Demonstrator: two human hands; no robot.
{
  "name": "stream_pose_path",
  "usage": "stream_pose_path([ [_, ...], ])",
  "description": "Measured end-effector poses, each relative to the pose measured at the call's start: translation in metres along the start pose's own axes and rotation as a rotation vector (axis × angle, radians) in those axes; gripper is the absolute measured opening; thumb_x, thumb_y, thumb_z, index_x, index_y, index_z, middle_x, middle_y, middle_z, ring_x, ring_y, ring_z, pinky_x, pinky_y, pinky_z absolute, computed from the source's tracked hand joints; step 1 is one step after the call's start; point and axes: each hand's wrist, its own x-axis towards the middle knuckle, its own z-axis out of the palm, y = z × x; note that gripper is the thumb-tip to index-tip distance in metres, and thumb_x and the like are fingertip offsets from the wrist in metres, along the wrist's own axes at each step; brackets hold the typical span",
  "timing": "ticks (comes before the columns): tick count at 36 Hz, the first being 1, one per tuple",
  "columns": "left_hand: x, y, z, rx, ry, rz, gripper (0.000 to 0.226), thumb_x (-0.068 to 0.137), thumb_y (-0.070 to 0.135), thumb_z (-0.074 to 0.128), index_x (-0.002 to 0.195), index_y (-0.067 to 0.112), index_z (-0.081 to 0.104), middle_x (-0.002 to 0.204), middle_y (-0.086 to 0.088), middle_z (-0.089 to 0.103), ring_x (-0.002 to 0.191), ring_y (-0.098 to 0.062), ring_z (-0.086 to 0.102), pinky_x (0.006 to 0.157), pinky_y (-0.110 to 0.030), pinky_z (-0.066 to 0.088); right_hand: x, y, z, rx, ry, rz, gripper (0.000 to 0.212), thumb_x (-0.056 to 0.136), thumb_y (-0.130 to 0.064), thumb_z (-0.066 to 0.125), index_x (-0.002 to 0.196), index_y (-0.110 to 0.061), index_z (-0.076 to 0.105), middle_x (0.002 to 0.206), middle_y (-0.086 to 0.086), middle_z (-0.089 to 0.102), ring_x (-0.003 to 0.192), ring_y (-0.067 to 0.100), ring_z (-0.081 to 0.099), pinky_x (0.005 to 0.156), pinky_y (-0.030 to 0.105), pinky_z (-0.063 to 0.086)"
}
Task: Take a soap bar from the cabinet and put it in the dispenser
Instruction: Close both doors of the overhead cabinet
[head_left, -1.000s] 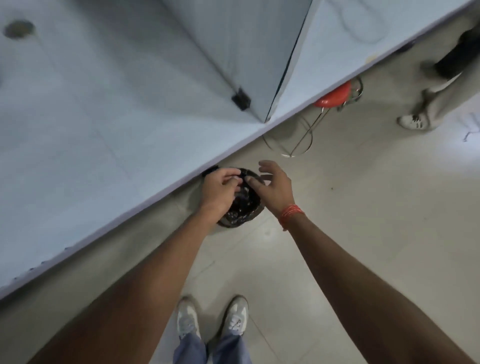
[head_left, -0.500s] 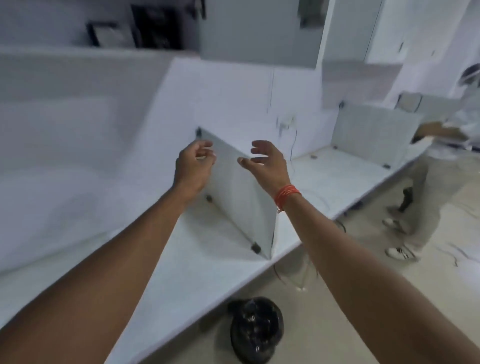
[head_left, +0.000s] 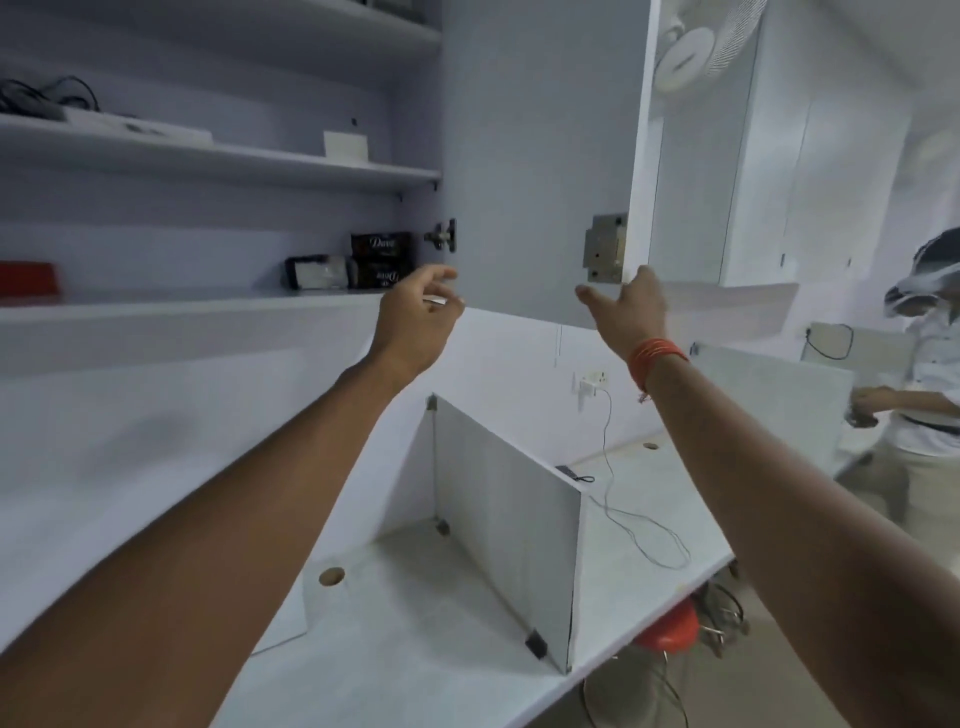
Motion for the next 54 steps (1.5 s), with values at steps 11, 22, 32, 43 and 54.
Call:
stream_pose_path([
  [11,0.019,-0.006,0.051,0.022,0.101,0.106,0.029,0.091,0.018,0.063,0.12,0.022,0.063,0.114,0.005,0.066,0.09,-0.003,0.06,0.083,-0.016,0.048,-0.013,0.022,0.032,0.429,0.217,-0.267,0.031,0.101,-0.034,0.046,0.076,-0.017,0.049,0.064,-0.001,0.044,0.058,0.006,0.036,0.057,0.026,0.03],
  [22,0.01,-0.011,0.033,0.006,0.368,0.206,0.037,0.094,0.036,0.062,0.123,0.016,0.054,0.109,0.016,0.063,0.097,0.001,0.064,0.079,-0.014,0.054,-0.048,-0.02,0.098,0.698,-0.091,-0.577,0.03,0.1,-0.021,0.051,0.117,-0.007,0.071,0.112,0.006,0.072,0.102,0.011,0.066,0.088,0.021,0.053],
  [32,0.026,-0.074,-0.09,0.385,0.369,0.042,0.045,0.099,0.04,0.051,0.14,0.021,0.048,0.134,0.001,0.061,0.122,-0.016,0.057,0.101,-0.04,0.051,-0.059,-0.099,0.216,0.522,-0.269,-0.663,0.027,0.087,-0.015,0.069,0.113,-0.013,0.064,0.12,0.007,0.055,0.111,0.024,0.053,0.093,0.024,0.043],
  [43,0.089,-0.153,-0.184,1.085,0.272,-0.096,0.064,0.102,0.043,0.038,0.156,0.031,0.008,0.165,-0.011,0.008,0.152,-0.037,0.003,0.119,-0.056,0.015,-0.043,-0.157,0.346,0.13,-0.142,-0.693,0.063,0.09,-0.043,0.063,0.144,-0.022,0.038,0.153,0.023,0.026,0.144,0.043,0.021,0.111,0.056,0.033],
  [54,0.147,-0.225,-0.209,1.199,0.253,-0.126,0.061,0.104,0.043,0.03,0.157,0.03,0.001,0.166,-0.013,-0.001,0.151,-0.038,-0.013,0.12,-0.057,0.002,-0.025,-0.176,0.437,-0.107,-0.139,-0.667,0.07,0.101,-0.049,0.037,0.156,-0.03,-0.002,0.161,0.025,-0.014,0.146,0.049,-0.015,0.114,0.07,0.01],
])
